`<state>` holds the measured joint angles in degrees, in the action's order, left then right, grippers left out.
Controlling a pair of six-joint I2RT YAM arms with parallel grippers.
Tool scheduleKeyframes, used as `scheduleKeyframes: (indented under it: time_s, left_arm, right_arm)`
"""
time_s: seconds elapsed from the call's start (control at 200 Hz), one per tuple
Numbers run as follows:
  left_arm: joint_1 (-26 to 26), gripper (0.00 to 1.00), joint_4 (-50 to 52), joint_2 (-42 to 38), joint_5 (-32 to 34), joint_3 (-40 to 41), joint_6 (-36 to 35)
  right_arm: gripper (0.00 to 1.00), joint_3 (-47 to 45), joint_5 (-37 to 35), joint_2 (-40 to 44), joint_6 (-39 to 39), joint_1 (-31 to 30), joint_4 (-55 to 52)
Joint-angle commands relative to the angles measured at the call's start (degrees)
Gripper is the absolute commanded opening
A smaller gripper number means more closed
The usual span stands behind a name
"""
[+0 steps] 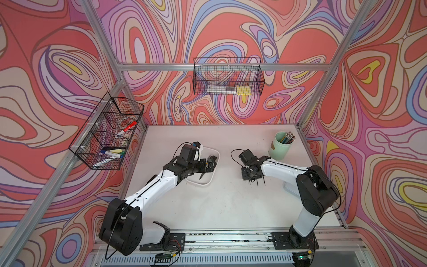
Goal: Take the file tool out of the storage box
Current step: Place the file tool at the center of the board.
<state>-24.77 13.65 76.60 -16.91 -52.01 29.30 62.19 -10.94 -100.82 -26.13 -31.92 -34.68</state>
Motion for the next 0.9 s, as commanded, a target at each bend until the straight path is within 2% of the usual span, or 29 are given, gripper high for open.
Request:
scheduleKeyframes:
  time_s: [0.0,0.571,0.891]
  left_arm:
    - [-0.2,0.99,0.2,-1.1,0.9,1.0,-0.8]
    - [-0.1,0.99,0.3,-0.8,1.3,1.2,-0.5]
    - [-0.2,0.99,1.1,2.2,4.5,-0.4,-1.2]
  right_arm:
    - [0.00,-0.8,-0.7,-2.0,-0.3,0.6,1.5]
    - [0.00,-1.5,-1.3,-3.3,-0.7,0.7,1.2]
    - [0.05,-2.2,-1.3,-1.9,-0.9,0.7,0.5]
